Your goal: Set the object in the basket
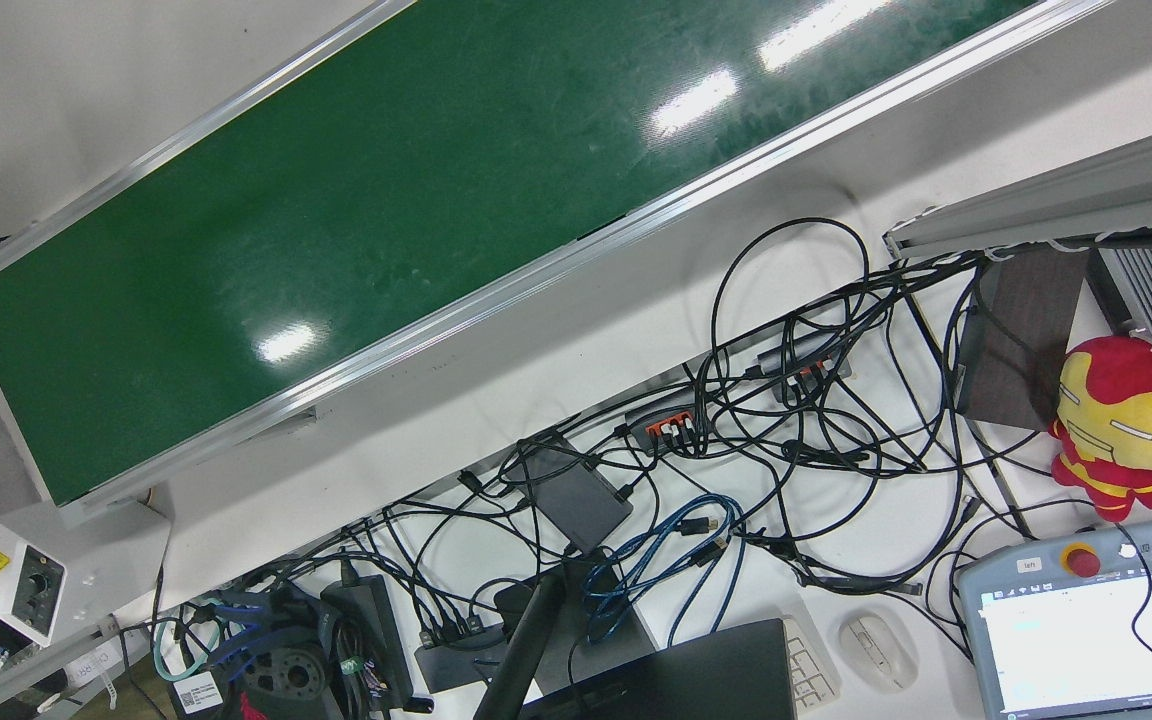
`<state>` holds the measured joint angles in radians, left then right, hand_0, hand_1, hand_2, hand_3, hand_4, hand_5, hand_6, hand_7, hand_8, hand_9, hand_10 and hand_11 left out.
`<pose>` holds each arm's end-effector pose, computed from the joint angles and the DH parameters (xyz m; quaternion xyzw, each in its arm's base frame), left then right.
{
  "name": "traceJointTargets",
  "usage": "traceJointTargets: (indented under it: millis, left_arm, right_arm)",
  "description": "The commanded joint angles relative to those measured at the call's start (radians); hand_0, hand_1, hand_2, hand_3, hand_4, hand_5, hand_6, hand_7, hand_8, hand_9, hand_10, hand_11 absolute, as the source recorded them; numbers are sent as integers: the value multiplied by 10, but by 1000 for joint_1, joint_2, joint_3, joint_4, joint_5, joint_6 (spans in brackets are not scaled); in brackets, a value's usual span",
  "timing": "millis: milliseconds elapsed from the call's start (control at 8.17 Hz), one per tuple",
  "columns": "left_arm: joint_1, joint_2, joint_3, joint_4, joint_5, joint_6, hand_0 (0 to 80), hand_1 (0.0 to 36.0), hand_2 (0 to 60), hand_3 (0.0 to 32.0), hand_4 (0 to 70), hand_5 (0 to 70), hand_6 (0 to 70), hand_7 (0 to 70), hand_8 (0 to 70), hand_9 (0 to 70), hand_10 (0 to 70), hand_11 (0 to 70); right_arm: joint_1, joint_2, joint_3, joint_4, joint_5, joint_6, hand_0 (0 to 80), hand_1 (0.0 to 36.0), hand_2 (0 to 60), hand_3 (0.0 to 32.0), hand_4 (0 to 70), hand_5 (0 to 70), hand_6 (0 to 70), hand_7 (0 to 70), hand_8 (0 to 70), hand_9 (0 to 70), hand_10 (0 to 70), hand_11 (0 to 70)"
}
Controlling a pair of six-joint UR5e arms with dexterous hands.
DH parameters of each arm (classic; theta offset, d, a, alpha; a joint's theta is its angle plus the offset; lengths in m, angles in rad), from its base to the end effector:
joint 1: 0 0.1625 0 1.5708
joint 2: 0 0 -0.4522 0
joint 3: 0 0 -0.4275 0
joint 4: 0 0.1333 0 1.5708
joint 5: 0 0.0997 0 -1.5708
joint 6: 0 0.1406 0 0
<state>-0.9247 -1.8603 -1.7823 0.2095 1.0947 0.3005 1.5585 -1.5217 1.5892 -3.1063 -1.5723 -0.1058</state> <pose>0.2349 -0.6400 0.4501 0.0046 0.7923 -0.6025 0.0960 0.1257 -0.6004 0.6701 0.0342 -0.7417 0.6686 0.0401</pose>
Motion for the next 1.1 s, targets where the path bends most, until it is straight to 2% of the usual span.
traceJointTargets:
  millis: [0, 122, 245, 980]
  left_arm:
    - [1, -69, 46, 25, -2, 32, 540, 173, 0, 18, 19, 226, 0, 0, 93, 121, 92, 155]
    - [1, -101, 44, 43, -1, 72, 545, 177, 0, 14, 23, 235, 0, 0, 94, 125, 92, 156]
    - [1, -117, 44, 50, -1, 78, 546, 179, 1, 12, 24, 240, 0, 0, 98, 129, 93, 157]
    - [44, -169, 93, 47, -1, 78, 535, 176, 26, 2, 28, 254, 0, 1, 101, 134, 96, 160]
  right_arm:
    - [0, 0, 0, 0, 0, 0, 0, 0, 0, 0, 0, 0, 0, 0, 0, 0, 0, 0]
    - [0, 0, 0, 0, 0, 0, 0, 0, 0, 0, 0, 0, 0, 0, 0, 0, 0, 0]
    - [0, 0, 0, 0, 0, 0, 0, 0, 0, 0, 0, 0, 0, 0, 0, 0, 0, 0]
    - [2, 0, 2, 0, 0, 0, 0, 0, 0, 0, 0, 0, 0, 0, 0, 0, 0, 0]
